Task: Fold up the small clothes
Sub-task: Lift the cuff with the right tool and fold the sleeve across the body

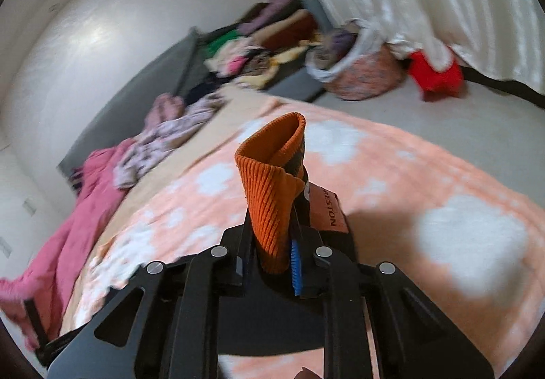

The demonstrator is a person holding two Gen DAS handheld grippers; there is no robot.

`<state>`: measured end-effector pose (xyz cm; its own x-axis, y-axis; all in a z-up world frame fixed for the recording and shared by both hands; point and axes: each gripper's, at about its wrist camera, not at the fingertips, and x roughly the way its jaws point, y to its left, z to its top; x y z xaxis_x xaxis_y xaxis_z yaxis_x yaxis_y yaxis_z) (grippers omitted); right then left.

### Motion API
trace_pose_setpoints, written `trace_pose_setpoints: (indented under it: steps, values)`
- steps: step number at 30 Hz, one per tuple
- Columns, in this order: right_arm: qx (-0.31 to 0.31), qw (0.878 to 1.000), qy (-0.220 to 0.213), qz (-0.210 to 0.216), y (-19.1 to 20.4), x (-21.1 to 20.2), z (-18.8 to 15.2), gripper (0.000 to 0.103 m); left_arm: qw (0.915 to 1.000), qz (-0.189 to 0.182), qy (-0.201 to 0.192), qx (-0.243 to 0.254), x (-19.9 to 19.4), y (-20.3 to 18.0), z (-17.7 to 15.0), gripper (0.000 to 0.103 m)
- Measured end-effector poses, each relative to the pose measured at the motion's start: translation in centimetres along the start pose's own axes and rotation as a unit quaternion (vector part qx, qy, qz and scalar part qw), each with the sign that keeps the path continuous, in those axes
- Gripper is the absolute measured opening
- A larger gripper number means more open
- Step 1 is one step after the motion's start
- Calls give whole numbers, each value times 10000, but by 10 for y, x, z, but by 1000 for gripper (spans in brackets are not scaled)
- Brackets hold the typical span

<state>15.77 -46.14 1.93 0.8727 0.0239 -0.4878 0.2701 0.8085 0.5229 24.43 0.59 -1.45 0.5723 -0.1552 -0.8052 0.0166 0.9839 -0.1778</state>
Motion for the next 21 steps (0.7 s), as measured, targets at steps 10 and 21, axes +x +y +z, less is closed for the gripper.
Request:
trace_pose_setpoints:
  steps: [10, 21]
  values:
    - [-696, 9905, 377, 1123, 114, 4, -20, 16, 9989, -62, -132, -452, -20, 40, 4, 94]
    - [-1255, 9722, 956, 1733, 216, 19, -82, 16, 9968, -95, -289, -737, -44, 84, 3, 94]
